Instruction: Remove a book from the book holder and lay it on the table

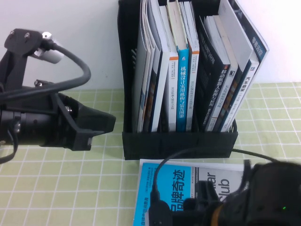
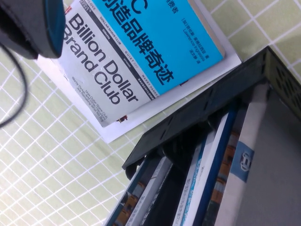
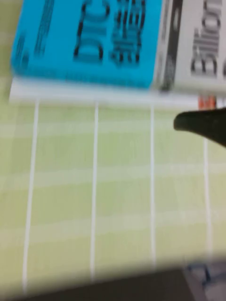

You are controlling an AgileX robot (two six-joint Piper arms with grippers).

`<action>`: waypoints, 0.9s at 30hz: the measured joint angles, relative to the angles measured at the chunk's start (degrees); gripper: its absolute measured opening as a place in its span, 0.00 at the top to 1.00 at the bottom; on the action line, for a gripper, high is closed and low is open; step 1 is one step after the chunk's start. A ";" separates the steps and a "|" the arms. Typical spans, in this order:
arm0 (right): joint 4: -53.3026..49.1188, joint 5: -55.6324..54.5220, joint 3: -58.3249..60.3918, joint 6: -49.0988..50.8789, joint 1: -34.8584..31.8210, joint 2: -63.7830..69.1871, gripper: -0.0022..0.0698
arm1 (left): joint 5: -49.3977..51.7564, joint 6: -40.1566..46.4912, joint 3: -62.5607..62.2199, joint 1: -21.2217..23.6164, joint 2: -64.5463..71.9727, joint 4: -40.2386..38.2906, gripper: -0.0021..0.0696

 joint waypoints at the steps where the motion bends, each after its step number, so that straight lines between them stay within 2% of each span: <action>1: 3.95 3.30 -1.44 -2.75 0.00 -1.23 0.17 | 0.00 0.09 0.00 0.00 0.00 0.00 0.97; 4: 10.03 10.52 -5.36 -6.06 0.00 -4.64 0.19 | 0.00 0.94 0.14 0.00 -0.41 0.00 0.97; 8: 6.79 14.19 -8.55 -4.09 0.00 -10.15 0.29 | -0.98 1.71 2.08 0.00 -3.33 -1.51 0.97; 11: -0.33 15.48 -9.04 -0.35 0.00 -15.09 0.47 | -2.98 2.46 5.97 0.00 -7.58 -2.42 0.97; 15: -6.48 20.20 -9.04 3.38 0.00 -21.96 0.82 | -6.48 2.61 13.52 0.00 -16.37 -2.52 0.97; 16: -7.47 21.56 -9.04 4.44 0.00 -23.67 0.87 | -7.45 2.51 15.74 0.00 -19.00 -2.52 0.97; 19: -9.39 25.01 -9.04 8.22 0.00 -29.10 0.94 | -9.84 1.88 21.68 0.04 -27.52 -2.64 0.97; 22: -9.83 25.47 -8.75 13.38 0.00 -35.95 0.96 | -12.53 1.09 26.97 0.13 -36.03 -2.73 0.97; 27: -10.05 18.29 -1.50 22.37 0.00 -50.29 0.97 | -18.89 0.05 35.03 0.13 -48.14 -3.18 0.97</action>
